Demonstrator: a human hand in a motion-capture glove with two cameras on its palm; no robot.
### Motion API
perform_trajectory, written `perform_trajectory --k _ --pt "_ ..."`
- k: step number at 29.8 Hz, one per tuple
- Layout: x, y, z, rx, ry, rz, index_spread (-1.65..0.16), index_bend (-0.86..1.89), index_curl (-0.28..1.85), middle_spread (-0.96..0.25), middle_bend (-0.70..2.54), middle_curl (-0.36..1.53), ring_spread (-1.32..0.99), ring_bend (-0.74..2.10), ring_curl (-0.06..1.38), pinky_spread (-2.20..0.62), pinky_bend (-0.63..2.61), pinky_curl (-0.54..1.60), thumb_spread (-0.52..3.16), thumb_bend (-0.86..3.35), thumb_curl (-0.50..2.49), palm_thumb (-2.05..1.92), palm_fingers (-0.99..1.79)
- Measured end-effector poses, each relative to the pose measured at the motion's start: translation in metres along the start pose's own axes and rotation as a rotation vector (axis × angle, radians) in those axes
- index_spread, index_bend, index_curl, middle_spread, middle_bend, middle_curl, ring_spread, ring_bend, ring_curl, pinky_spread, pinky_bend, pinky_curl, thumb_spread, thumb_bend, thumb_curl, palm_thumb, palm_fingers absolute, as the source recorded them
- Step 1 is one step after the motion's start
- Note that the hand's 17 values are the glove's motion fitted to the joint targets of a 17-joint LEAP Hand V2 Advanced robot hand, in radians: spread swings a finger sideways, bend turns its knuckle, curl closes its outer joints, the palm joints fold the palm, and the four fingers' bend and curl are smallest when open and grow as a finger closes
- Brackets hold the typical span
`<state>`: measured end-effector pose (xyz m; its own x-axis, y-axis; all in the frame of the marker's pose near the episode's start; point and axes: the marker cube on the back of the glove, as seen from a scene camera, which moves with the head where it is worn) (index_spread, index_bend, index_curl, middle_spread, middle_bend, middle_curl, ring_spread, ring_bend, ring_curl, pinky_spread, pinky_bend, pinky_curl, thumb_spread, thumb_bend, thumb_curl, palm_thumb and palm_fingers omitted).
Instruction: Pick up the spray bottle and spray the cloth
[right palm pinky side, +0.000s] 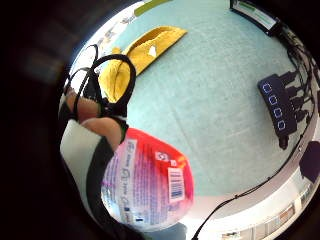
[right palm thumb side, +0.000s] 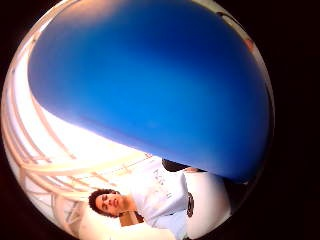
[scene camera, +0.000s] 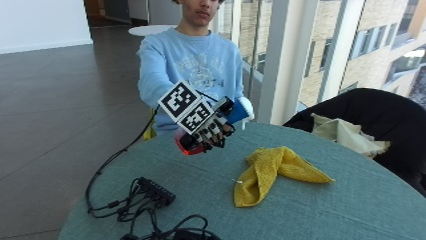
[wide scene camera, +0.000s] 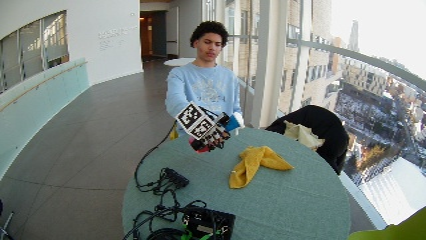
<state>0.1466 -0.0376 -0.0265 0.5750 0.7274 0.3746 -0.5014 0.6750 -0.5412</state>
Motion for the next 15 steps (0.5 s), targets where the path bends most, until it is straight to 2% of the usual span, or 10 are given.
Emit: perform_trajectory --k 15 --pt "-0.0034 -0.0026 0.0031 -0.018 0.016 -0.005 -0.19 0.14 0.37 -0.06 0.43 0.48 -0.05 0.57 0.4 0.06 0.28 0.37 0.79 -0.03 0.61 0.83 1.19"
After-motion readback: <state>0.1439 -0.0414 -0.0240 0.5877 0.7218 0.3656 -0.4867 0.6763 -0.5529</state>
